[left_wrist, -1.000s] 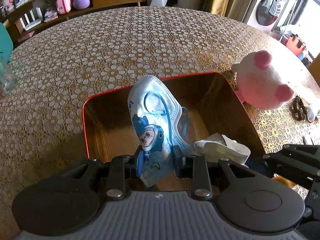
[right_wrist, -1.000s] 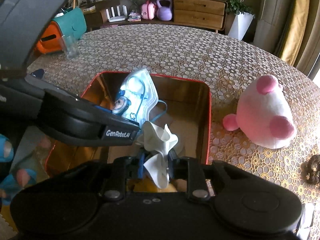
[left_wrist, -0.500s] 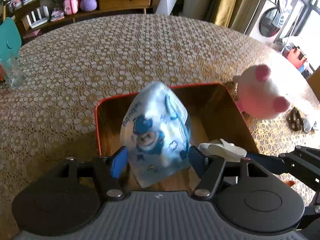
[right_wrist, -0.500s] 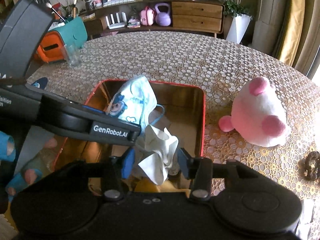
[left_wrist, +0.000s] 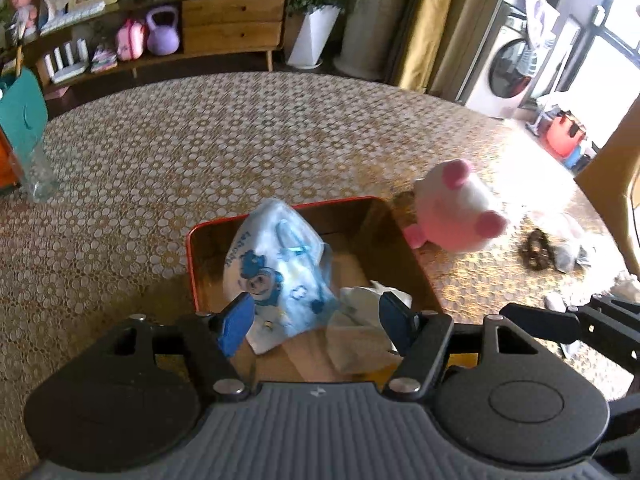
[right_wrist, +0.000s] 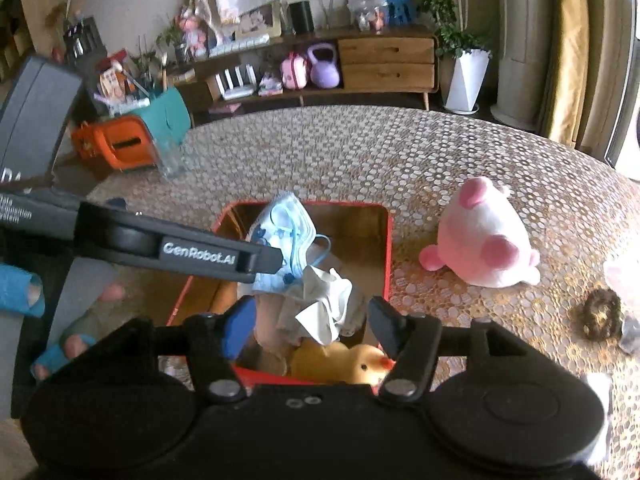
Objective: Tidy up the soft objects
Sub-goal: 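Carry the mask and cloth into the red tin and release both, then move both tools toward the plastic bags and tissue pack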
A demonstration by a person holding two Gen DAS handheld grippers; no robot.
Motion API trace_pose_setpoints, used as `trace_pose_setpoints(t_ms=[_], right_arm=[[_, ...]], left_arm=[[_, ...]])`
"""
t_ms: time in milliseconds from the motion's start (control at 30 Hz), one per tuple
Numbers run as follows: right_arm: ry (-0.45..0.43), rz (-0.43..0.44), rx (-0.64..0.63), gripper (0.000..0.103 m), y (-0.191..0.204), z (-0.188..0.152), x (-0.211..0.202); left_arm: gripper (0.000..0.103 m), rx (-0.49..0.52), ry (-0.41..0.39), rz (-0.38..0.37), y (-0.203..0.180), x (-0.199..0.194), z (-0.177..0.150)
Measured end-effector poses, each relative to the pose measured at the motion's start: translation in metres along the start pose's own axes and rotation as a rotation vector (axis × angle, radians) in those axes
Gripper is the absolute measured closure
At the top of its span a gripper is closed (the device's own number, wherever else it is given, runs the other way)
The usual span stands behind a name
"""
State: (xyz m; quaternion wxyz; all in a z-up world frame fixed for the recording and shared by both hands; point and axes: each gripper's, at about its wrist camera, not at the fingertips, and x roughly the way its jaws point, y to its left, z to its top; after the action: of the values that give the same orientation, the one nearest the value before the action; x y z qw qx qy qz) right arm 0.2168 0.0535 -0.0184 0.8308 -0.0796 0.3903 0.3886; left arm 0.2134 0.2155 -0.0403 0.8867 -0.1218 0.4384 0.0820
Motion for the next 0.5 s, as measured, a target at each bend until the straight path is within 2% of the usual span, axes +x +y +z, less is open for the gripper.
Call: trace_pose_setpoints(t_ms=[133,233,367,467,500], right_arm=[[-0.024,-0.005,0.02,0.034,-0.007,-0.007,-0.024],[-0.04,-0.021,0.034,0.032,-0.014,-0.012,-0.04],[-0.06,-0.034,0.064,0.027,-0.027,-0.023,-0.062],[-0.074,-0.055,0.078,0.021,-0.036,-0.032,-0.077],[-0.08,-0.065,0.083,0.019,-0.039,-0.035,-0.082]], left_arm=[[0.034,0.031,-0.025,-0.02,-0.015,-0.018,-0.006],[0.027,0.036,-0.035,-0.042,-0.026,-0.028,-0.012],[0.027,0.061,-0.054,-0.05,-0.042,-0.039,-0.017],[0.027,0.078,-0.064,-0.056,-0.056,-0.047,-0.022],[0.024,0.084,-0.064,-0.062,-0.06,-0.048,-0.023]])
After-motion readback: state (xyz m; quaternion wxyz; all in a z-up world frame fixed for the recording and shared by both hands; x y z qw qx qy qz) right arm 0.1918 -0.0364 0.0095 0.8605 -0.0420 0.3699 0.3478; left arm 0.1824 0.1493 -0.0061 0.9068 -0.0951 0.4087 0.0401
